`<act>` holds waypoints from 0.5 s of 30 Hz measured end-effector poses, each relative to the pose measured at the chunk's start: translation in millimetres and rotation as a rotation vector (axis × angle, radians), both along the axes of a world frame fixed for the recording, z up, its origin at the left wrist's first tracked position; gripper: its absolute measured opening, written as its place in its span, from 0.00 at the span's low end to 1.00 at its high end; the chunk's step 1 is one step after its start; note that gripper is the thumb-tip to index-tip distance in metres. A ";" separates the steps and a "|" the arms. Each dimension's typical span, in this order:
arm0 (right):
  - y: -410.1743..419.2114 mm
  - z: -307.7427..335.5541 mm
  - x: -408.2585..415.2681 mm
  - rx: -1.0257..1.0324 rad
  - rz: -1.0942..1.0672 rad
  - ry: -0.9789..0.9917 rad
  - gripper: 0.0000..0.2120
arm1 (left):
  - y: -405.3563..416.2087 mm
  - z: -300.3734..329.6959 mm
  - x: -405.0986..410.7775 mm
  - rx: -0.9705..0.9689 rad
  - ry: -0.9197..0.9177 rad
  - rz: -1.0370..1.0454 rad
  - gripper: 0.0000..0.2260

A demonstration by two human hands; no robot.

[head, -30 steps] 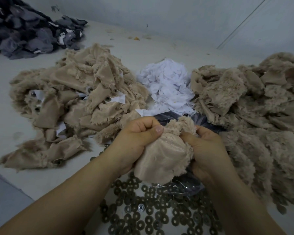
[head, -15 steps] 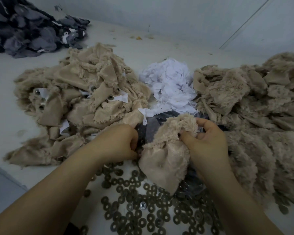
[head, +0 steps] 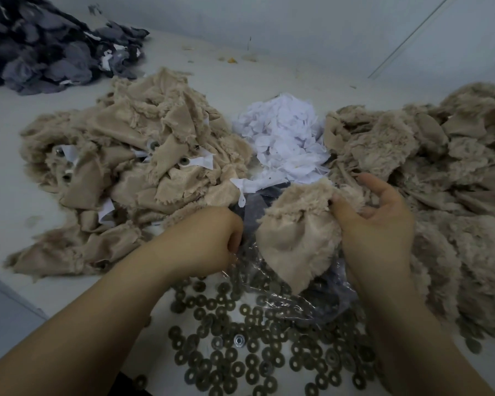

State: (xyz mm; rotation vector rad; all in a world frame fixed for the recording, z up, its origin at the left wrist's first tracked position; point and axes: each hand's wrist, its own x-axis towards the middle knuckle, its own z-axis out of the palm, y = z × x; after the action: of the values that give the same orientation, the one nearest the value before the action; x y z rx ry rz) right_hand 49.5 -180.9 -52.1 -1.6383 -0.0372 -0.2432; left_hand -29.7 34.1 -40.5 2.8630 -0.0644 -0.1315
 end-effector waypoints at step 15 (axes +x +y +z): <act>0.6 6.6 -1.5 -0.122 0.009 -0.096 0.21 | -95.3 -17.1 -26.5 -0.110 0.027 -0.474 0.10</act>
State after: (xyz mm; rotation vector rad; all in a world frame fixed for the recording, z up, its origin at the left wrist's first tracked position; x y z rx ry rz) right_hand 48.0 -180.3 -45.5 -1.7462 -0.1341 -0.3180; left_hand -56.3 -61.2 -57.6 2.6809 -0.7196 -0.2499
